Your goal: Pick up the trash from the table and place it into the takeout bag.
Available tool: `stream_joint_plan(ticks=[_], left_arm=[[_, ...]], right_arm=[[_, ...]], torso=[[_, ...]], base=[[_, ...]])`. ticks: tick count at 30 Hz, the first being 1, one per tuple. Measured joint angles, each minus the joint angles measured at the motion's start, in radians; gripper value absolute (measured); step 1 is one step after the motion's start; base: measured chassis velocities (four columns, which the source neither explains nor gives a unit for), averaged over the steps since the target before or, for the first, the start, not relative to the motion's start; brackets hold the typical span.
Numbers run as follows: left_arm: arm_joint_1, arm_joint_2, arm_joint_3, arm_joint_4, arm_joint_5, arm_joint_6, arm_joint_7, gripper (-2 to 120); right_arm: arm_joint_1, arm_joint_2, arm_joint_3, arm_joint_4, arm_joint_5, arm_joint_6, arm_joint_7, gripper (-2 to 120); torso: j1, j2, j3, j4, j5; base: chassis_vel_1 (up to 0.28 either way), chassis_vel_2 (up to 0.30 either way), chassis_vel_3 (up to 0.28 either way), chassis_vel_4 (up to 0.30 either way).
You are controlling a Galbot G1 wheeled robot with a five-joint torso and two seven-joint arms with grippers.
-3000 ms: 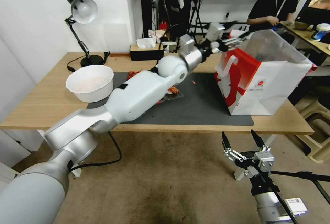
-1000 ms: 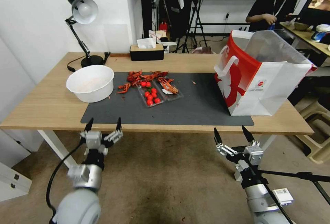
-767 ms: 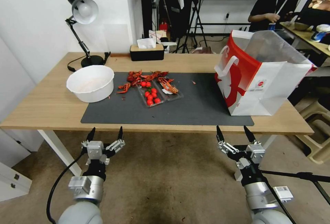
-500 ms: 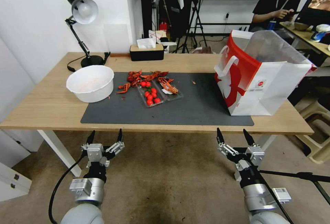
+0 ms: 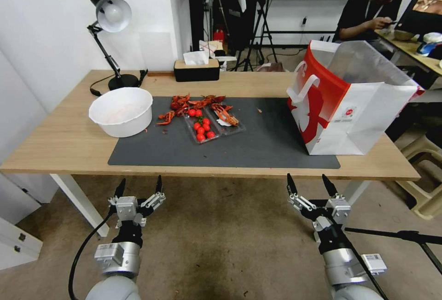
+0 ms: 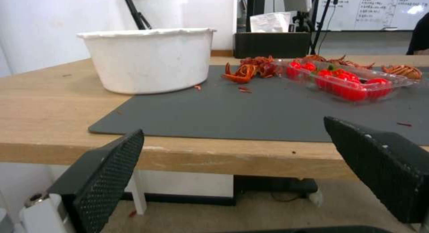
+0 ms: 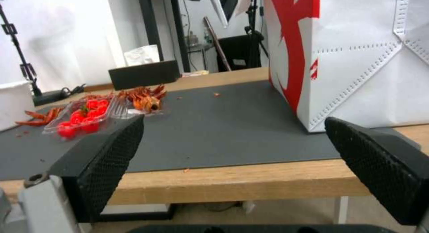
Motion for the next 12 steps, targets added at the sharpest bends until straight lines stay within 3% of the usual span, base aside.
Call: stream_joint_plan(ticks=[12], left_arm=[[-0.002, 0.0, 0.0, 0.002, -0.001, -0.004, -0.003, 100]], right_arm=[[-0.004, 0.003, 0.001, -0.005, -0.009, 0.002, 0.0, 100]], torso=[[0.0, 0.0, 0.0, -0.0001, 0.0]], base=[[0.0, 0.0, 0.0, 0.0]])
